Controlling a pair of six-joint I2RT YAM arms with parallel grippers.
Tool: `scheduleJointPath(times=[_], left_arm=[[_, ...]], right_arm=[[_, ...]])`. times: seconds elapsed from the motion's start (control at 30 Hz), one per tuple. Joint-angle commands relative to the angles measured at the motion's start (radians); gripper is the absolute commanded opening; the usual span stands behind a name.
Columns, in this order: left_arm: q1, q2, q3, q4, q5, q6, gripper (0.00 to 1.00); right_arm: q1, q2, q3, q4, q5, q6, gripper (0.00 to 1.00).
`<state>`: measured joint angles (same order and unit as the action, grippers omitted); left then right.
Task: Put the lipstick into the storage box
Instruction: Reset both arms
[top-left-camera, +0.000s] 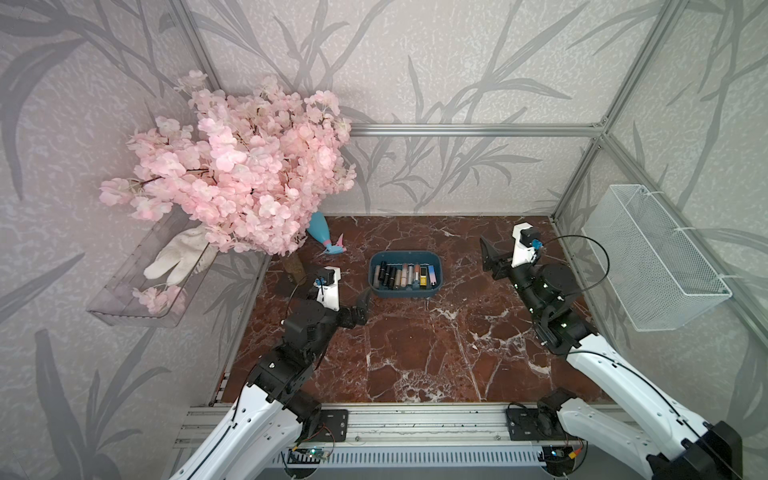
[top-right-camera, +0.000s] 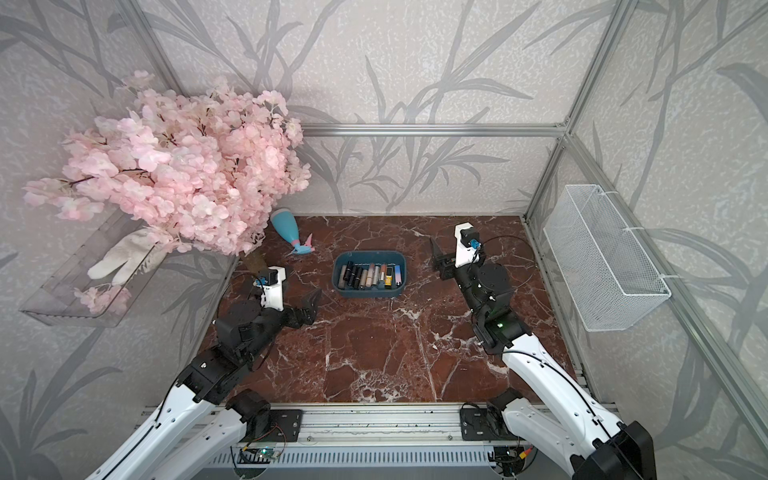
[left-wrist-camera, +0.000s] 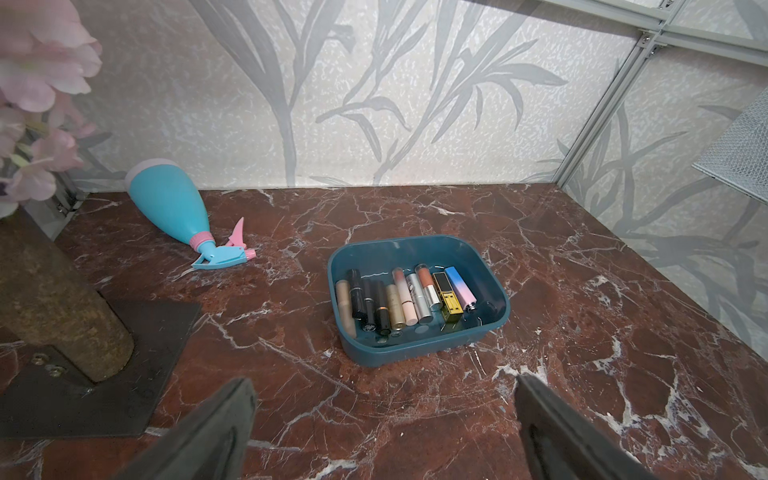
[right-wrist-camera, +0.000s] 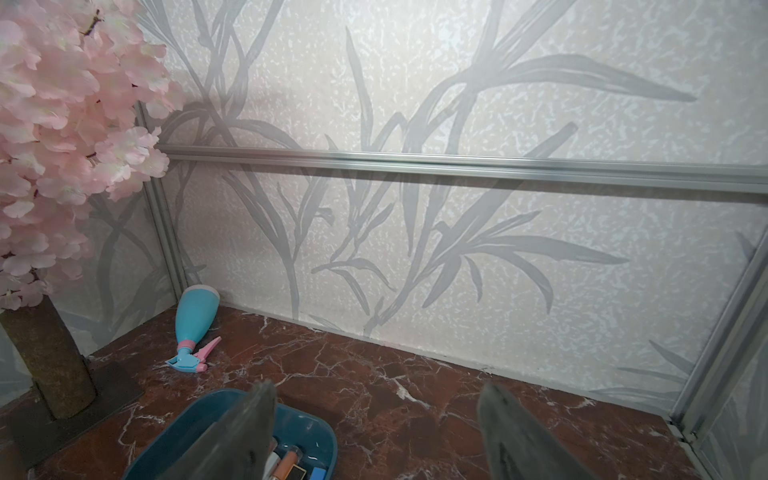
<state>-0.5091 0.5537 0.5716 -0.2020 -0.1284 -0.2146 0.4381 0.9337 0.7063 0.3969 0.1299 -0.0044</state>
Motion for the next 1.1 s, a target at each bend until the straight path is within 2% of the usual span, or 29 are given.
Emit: scheduleJointPath(times=[0.0, 0.3, 0.63, 0.87, 1.07], left_arm=[[0.005, -0.045, -0.031, 0.02, -0.068, 0.044, 1.0], [0.006, -0.113, -0.101, -0.034, -0.18, 0.021, 1.0], [0.006, -0.313, -0.172, -0.168, -0.343, -0.031, 1.0], [0.006, -0.452, -0.212, -0.279, -0.415, -0.047, 1.0], [0.006, -0.476, -0.251, -0.265, -0.457, -0.034, 1.0]], right_arm=[[-0.023, -0.037, -0.034, -0.041, -0.004, -0.016, 0.82], [-0.09, -0.088, -0.113, -0.087, -0.018, 0.0, 0.82], [-0.152, -0.073, -0.2, -0.085, -0.01, 0.032, 0.83], [-0.223, -0.012, -0.311, 0.001, -0.012, 0.062, 0.83], [-0.314, 0.113, -0.384, 0.132, -0.044, 0.069, 0.84]])
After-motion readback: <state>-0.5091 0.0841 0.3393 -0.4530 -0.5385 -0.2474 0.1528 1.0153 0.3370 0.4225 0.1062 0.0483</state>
